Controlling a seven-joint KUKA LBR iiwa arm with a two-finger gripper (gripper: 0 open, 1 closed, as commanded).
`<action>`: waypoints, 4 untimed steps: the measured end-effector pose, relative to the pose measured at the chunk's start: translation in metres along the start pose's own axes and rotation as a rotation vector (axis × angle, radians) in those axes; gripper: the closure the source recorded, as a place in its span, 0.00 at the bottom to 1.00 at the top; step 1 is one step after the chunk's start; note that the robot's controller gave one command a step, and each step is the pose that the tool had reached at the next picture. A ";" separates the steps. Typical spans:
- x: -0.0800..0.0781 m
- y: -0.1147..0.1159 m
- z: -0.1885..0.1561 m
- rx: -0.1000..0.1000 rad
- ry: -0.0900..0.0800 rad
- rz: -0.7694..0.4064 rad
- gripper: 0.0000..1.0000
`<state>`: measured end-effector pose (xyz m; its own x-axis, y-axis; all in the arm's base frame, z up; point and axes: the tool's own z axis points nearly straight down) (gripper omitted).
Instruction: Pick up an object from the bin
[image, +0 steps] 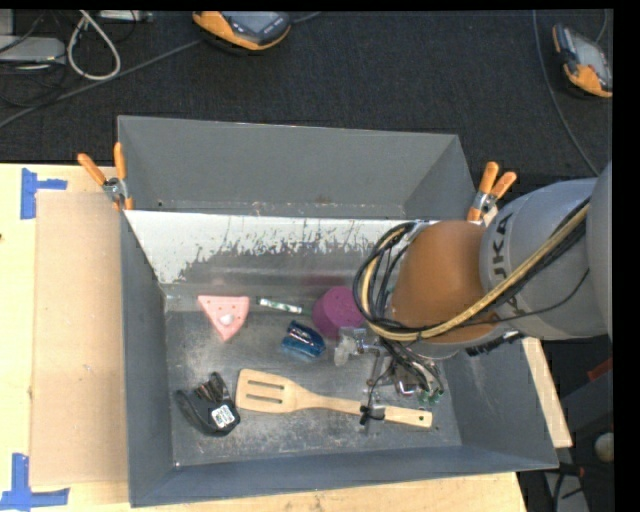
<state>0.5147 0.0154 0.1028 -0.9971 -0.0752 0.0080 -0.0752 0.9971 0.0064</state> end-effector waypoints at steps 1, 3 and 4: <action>-0.008 0.005 0.033 0.009 -0.015 0.007 0.00; -0.006 0.040 0.034 0.001 -0.006 0.129 1.00; -0.002 0.040 0.002 0.002 0.005 0.129 1.00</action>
Offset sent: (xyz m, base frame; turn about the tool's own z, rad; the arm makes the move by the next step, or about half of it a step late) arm 0.0025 0.0396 -0.0328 0.1328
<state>0.5137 0.0556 0.1006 -0.9985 0.0535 0.0140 0.0535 0.9986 0.0031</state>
